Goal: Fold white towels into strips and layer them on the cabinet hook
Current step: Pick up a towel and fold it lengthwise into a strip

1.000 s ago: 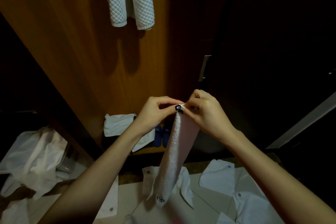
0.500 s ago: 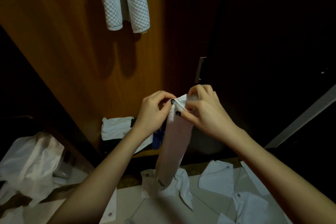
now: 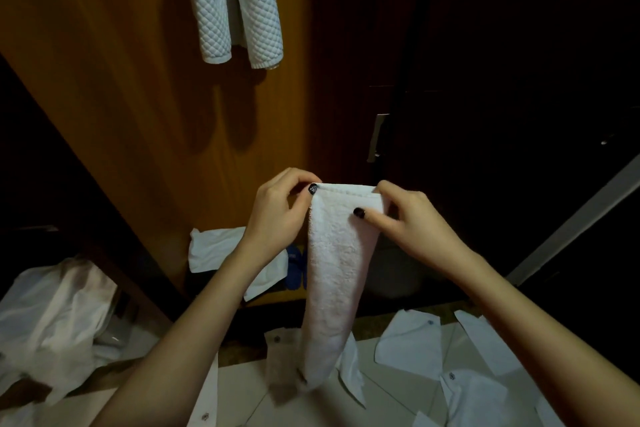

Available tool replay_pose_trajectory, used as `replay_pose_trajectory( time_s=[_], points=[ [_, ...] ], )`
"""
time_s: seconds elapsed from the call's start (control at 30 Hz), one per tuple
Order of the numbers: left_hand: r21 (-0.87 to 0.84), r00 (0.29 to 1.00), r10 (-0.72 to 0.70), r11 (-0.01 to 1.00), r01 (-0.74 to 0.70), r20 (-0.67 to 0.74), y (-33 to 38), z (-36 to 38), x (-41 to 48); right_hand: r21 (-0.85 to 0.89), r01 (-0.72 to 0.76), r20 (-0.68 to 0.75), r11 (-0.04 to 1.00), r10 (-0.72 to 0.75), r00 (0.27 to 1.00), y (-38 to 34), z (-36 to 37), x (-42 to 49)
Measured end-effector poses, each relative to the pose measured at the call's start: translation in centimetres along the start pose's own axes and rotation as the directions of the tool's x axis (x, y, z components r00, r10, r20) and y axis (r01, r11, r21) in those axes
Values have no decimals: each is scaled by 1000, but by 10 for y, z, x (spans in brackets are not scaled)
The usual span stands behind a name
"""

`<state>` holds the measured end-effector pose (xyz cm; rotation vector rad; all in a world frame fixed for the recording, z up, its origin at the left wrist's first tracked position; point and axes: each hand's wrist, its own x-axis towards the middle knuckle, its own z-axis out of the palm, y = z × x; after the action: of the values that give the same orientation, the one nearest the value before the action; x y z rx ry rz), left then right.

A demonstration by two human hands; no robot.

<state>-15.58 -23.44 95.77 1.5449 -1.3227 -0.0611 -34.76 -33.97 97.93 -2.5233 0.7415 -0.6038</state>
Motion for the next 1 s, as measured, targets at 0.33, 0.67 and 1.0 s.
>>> replay_pose_trajectory(
  time_s=[0.33,0.67,1.0],
  points=[
    [-404,996,-79,911,86,33,15,2,15,635,-70,-54,769,134,990,-11,-7,26],
    [-533,996,-92,843,74,-7,23,6,39,685,82,-220,724,99,971,-23,-24,42],
    [-316,959,-275,918,239,-72,-19,38,-3,797,86,-234,598,175,956,-24,-41,79]
  ],
)
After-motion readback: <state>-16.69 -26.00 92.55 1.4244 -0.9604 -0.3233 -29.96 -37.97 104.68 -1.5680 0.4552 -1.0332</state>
